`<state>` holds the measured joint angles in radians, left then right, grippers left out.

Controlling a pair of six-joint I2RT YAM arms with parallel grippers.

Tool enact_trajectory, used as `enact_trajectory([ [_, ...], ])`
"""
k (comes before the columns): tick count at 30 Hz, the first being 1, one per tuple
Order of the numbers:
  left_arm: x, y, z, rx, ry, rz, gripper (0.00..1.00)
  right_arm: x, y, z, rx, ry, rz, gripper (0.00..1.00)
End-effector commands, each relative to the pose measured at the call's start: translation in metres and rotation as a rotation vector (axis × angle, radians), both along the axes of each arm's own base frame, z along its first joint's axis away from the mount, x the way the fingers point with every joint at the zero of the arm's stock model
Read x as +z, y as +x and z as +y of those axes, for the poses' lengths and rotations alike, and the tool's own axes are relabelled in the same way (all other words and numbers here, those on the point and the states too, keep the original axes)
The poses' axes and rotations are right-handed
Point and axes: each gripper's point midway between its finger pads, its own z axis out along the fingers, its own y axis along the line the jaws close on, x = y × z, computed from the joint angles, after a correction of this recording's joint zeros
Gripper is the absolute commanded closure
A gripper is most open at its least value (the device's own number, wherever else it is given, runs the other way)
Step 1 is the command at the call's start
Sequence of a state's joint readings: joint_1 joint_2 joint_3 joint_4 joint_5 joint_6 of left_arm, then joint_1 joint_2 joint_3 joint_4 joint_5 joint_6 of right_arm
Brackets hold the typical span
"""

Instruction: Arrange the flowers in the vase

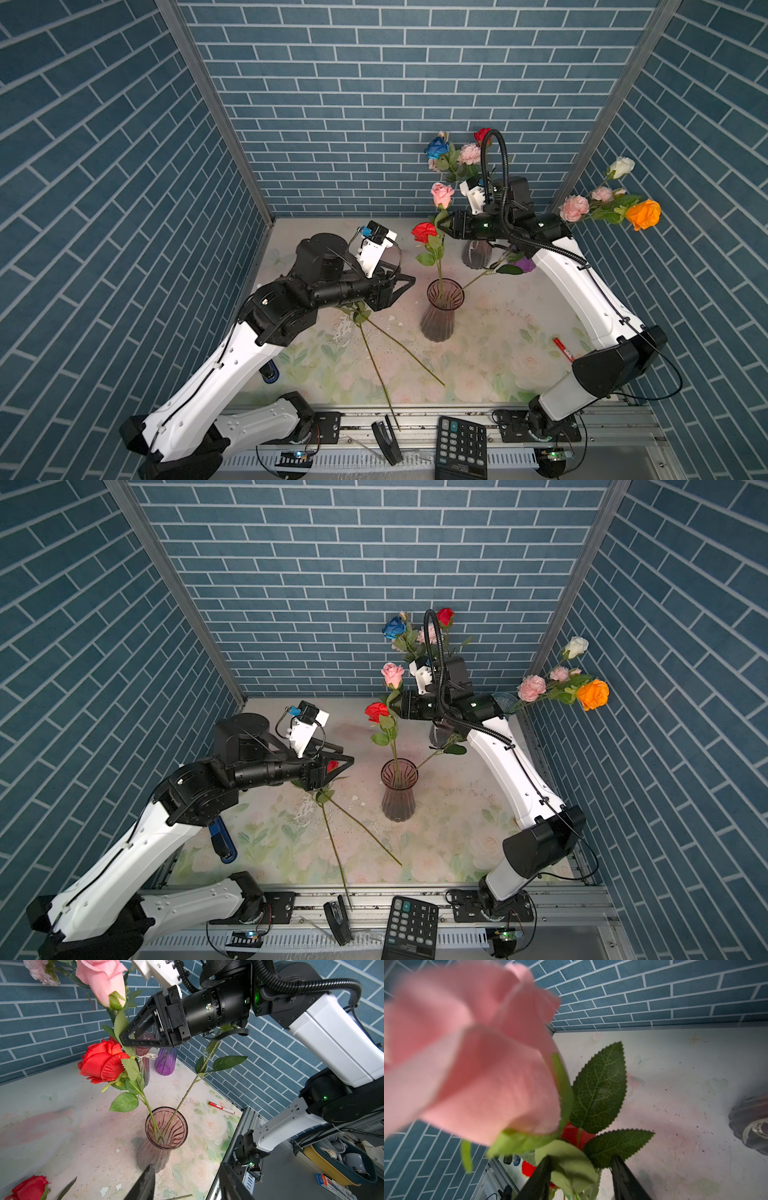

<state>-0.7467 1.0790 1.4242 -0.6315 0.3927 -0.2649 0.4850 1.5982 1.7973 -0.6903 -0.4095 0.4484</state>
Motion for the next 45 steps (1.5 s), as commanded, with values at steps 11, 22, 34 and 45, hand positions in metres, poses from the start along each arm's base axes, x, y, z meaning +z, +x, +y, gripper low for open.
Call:
enact_trajectory([
  [11,-0.003,-0.001,0.002,0.002,0.008,-0.006,0.49,0.010,0.001,0.013,0.041,0.091,-0.029,0.93],
  [22,-0.003,0.000,0.000,0.000,0.006,-0.007,0.49,0.051,-0.035,-0.019,-0.020,0.104,-0.141,1.00],
  [34,0.002,0.005,-0.008,-0.010,-0.013,0.001,0.49,0.051,-0.067,-0.056,-0.127,0.072,-0.165,1.00],
  [45,-0.009,0.009,-0.005,0.013,0.012,0.016,0.48,0.043,-0.074,-0.074,-0.191,0.035,-0.182,0.80],
])
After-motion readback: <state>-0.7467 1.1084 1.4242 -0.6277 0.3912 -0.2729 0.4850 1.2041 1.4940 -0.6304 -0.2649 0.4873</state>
